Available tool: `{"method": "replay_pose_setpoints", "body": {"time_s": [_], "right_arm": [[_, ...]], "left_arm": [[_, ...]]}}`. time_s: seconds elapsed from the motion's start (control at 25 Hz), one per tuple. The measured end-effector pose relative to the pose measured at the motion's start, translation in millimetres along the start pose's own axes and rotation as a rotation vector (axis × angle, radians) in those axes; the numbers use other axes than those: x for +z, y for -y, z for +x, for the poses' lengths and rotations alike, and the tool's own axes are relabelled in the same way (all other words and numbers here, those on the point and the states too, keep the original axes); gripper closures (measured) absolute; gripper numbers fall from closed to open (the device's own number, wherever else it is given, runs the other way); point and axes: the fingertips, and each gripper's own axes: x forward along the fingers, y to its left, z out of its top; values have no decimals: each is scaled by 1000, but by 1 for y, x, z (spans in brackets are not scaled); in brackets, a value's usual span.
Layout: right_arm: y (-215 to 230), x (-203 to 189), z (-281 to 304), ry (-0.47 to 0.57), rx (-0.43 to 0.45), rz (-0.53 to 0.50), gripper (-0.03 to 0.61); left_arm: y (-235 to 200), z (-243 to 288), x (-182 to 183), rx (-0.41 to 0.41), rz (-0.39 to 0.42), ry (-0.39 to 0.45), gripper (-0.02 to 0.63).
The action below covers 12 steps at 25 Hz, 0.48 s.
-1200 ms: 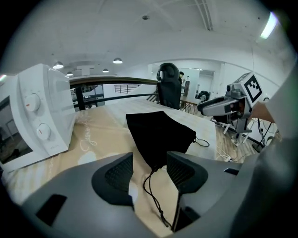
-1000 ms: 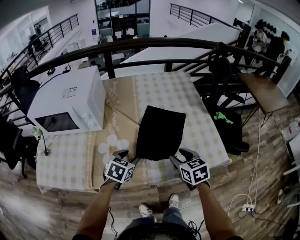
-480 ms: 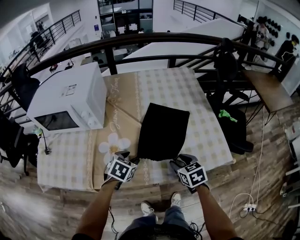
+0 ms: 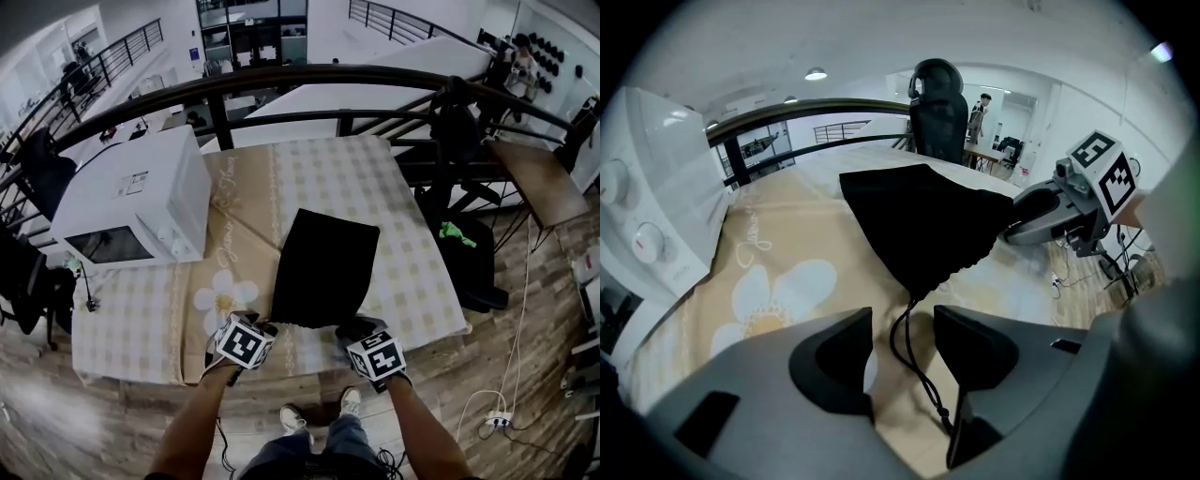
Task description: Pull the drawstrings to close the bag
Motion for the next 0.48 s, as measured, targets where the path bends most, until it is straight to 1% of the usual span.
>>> {"method": "replay_pose_setpoints", "body": {"time_s": [0.08, 0.12, 0.24, 0.36, 0.48], "right_arm": [[2, 1, 0, 2, -9, -4, 428], [2, 1, 1, 0, -14, -11, 451], [2, 0, 0, -7, -30, -43, 510], [2, 0, 0, -5, -30, -52, 534], [2, 1, -1, -3, -36, -65, 540]], "left_arm": [[1, 0, 2, -12, -1, -6, 404], [3, 0, 3, -19, -1, -11, 422], [11, 1, 2, -43, 4, -29, 506], [16, 3, 5, -51, 26, -19, 552], [15, 3, 5, -29, 37, -10, 578]]}}
